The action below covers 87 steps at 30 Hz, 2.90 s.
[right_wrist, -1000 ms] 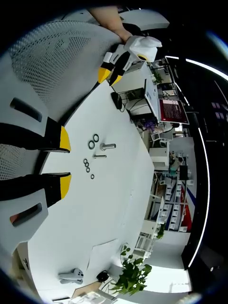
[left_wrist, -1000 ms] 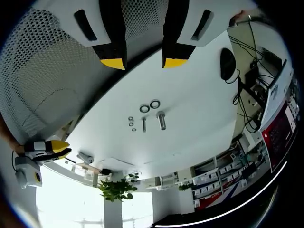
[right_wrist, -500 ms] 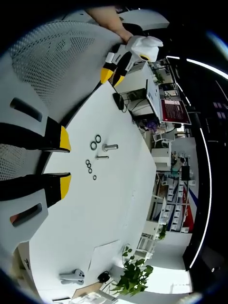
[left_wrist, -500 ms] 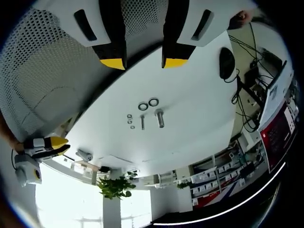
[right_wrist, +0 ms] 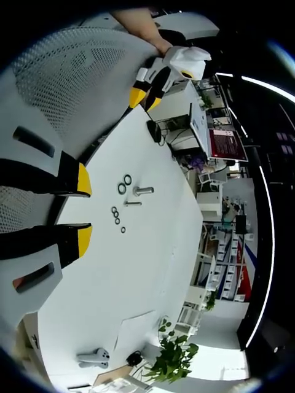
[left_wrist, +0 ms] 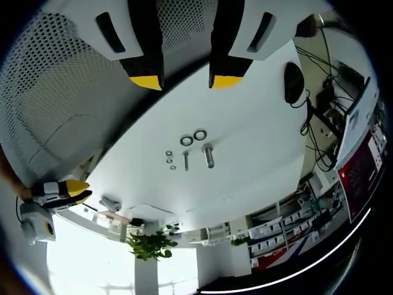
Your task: Place the washer onto the threaded stud by aligning its center hole with the stud, sliding it down to the base, and recovering from edge contact or off-axis alignment until the washer reaches the visible bottom stop.
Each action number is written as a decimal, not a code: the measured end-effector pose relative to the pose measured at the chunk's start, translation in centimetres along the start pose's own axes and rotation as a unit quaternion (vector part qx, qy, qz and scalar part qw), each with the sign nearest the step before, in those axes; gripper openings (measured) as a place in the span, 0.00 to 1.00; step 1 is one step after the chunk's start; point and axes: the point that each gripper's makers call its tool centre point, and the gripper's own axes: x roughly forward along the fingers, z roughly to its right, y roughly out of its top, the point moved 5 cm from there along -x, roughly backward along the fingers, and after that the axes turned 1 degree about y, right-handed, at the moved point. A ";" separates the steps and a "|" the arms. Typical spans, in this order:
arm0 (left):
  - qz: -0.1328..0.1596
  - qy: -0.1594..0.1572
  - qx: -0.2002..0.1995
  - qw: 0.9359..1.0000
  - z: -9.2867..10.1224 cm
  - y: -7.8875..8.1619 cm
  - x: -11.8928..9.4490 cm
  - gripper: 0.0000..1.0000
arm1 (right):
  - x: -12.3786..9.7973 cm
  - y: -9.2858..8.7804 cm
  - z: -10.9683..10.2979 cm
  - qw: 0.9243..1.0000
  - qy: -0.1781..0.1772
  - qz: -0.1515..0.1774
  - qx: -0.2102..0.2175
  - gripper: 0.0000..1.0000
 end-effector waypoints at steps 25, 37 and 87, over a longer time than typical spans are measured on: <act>0.003 -0.007 -0.002 1.000 -0.2 0.1 0.2 0.27 | 0.0 0.2 -0.1 1.000 -0.001 0.004 -0.001 0.20; -0.009 -0.020 -0.003 1.000 -0.2 -0.6 0.1 0.27 | 0.1 0.3 -0.5 1.000 -0.001 0.006 -0.002 0.20; 0.009 -0.014 -0.004 1.000 -0.3 0.0 -0.1 0.27 | -0.1 0.3 -0.6 1.000 -0.003 0.010 0.000 0.20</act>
